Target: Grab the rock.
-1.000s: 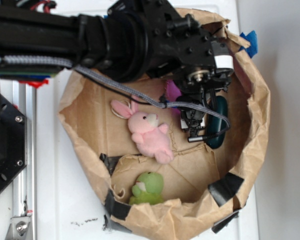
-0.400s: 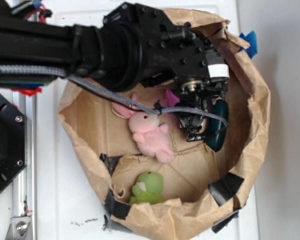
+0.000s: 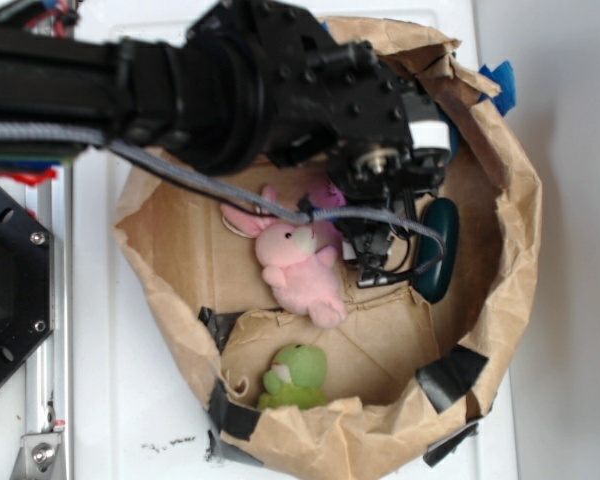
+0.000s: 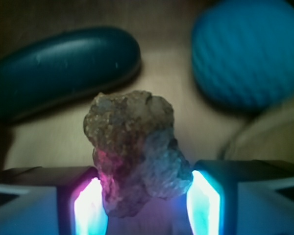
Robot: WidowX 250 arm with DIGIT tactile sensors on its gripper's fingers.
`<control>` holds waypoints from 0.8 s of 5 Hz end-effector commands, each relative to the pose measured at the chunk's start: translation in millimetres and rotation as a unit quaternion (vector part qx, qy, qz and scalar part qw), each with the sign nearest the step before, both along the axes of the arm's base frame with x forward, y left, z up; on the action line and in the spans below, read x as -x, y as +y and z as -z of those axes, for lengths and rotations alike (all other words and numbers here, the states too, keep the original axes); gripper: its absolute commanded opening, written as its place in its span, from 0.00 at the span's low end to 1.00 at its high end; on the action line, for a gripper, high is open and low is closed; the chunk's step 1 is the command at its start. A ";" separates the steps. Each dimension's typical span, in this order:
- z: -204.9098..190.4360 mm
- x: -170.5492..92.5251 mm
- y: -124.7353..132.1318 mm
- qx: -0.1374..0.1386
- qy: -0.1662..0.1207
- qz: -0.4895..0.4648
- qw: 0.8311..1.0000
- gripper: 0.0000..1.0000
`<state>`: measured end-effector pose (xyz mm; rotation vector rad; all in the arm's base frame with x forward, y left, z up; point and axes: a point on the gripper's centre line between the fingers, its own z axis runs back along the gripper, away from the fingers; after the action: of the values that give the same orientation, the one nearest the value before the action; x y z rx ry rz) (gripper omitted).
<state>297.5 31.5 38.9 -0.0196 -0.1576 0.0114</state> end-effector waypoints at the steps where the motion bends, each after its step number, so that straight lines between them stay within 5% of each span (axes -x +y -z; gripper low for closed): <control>1: -81.4 25.9 14.0 -0.006 -0.060 0.015 0.998 0.00; 4: -148.1 55.3 13.8 -0.001 -0.008 -0.006 1.000 0.00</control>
<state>234.4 46.7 164.9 -0.0360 -0.0903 0.0210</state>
